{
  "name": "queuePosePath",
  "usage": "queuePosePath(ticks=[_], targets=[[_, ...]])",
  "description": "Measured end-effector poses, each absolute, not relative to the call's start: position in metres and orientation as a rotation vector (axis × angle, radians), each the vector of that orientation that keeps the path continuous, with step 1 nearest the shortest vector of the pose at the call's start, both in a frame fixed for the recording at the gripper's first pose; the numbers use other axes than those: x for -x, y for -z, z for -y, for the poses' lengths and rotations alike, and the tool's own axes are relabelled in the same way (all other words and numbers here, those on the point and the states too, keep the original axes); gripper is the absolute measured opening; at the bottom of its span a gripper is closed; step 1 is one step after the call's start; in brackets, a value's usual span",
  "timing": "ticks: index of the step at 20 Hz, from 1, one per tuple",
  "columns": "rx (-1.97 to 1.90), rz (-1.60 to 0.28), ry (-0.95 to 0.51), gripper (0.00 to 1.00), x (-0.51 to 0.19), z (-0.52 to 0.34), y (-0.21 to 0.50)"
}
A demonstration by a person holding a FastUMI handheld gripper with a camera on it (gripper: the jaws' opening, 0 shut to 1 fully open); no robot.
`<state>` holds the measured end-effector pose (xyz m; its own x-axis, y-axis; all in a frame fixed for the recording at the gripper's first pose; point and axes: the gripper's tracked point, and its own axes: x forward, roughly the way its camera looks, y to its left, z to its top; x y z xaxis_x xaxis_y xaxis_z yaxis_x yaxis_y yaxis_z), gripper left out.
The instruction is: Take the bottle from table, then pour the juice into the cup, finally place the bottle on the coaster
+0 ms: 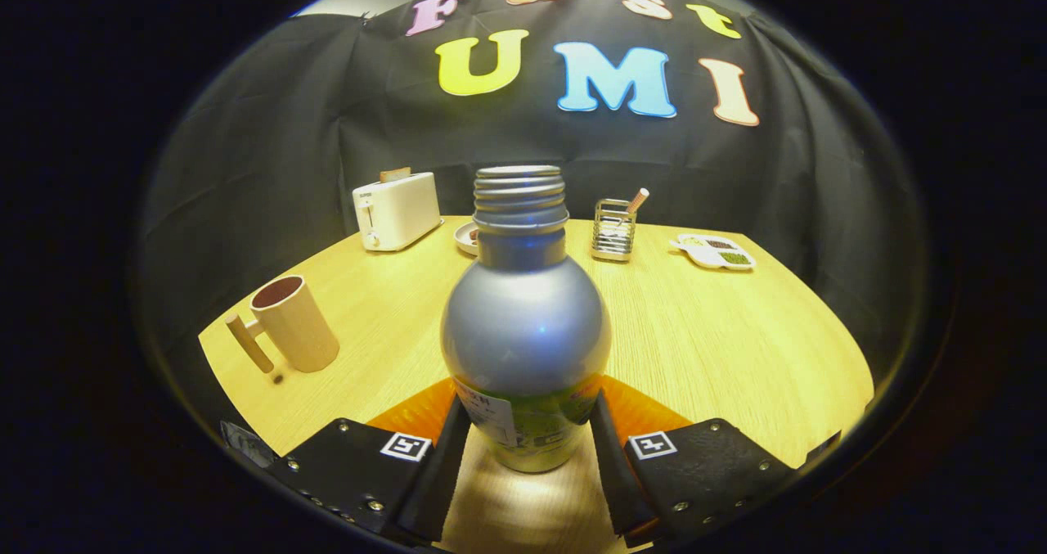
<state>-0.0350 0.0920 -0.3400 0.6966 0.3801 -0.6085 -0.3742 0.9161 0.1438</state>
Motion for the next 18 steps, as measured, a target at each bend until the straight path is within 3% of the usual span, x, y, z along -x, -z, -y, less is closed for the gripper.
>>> queuePosePath(ticks=[10, 18], targets=[[0.178, -0.618, -0.5, 0.73, 0.008, -0.132, 0.283], [0.352, -0.657, -0.56, 0.73, 0.011, -0.162, 0.281]])
